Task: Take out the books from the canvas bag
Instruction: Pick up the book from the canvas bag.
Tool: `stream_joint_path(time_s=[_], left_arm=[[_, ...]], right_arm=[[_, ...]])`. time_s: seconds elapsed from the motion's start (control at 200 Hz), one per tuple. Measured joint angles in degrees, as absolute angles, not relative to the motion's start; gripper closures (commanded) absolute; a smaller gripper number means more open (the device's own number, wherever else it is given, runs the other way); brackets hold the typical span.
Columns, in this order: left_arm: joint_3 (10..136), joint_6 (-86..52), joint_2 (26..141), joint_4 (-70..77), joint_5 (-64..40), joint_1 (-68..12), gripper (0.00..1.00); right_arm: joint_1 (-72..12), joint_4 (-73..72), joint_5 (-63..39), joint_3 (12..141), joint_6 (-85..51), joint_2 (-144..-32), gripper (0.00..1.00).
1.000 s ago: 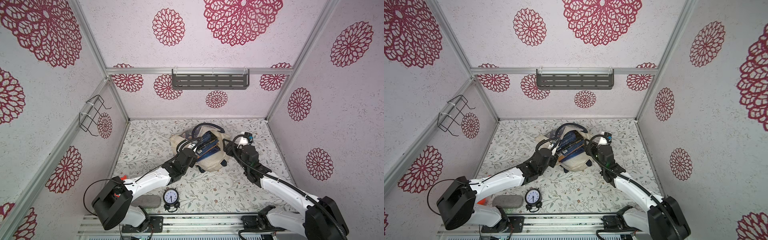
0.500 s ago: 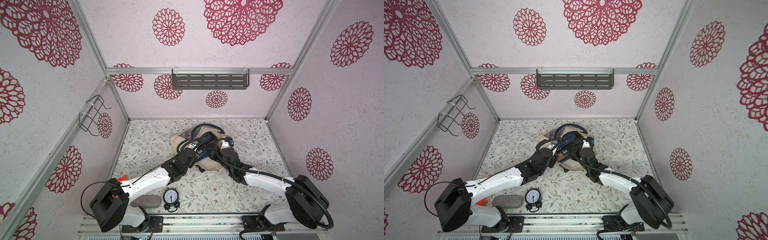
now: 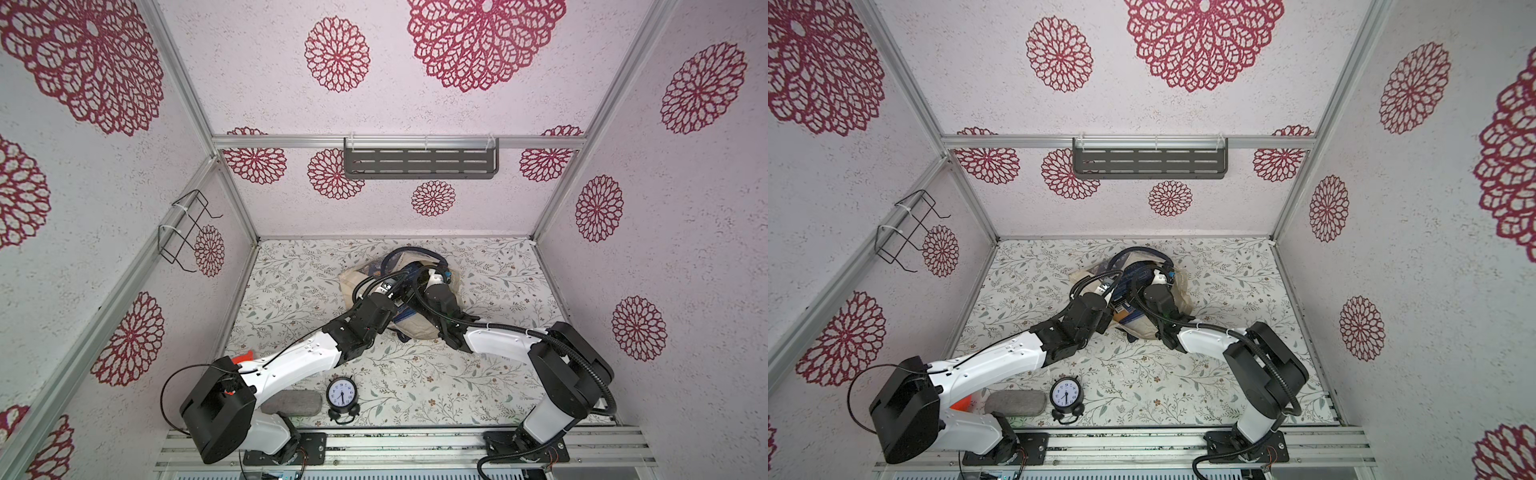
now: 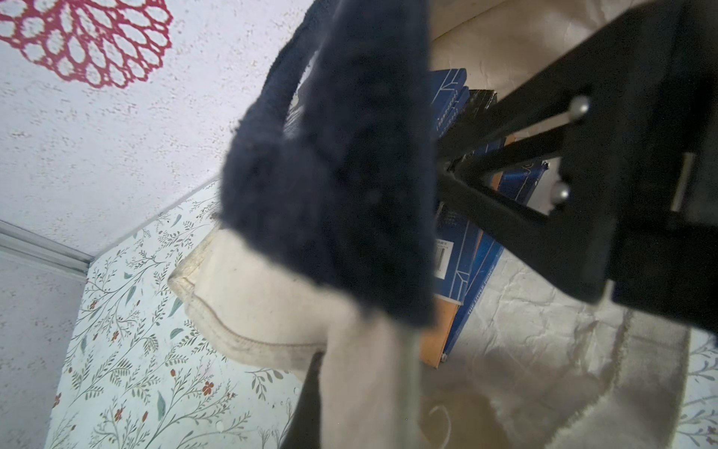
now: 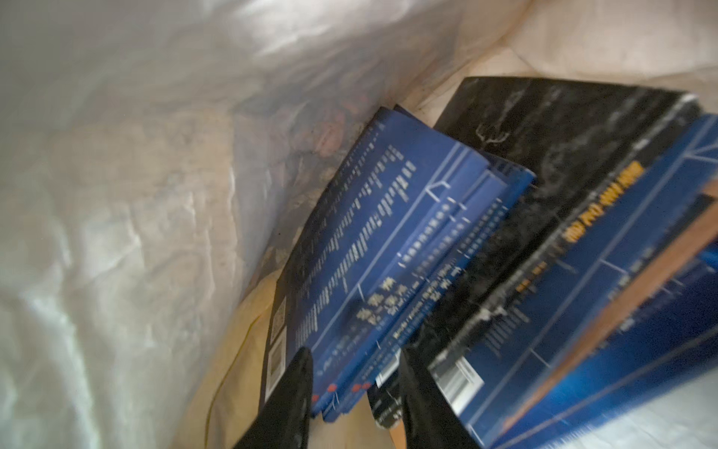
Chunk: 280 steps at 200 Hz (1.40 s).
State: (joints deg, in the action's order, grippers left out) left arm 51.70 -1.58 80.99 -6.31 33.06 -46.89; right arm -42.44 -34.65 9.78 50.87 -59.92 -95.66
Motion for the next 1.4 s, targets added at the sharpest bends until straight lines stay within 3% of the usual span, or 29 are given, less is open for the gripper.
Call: stream_joint_path(time_s=[0.695, 1.401], left_arm=[[51.70, -1.93, 80.42, -6.31, 34.13, -46.46, 1.00], [51.68, -1.43, 80.25, -6.31, 33.89, -46.41, 1.00]], right_arm=[[-40.01, -34.30, 4.93, 58.37, -61.04, -102.52, 0.73], [-39.20, -31.94, 3.18, 61.25, -59.55, -101.62, 0.73]])
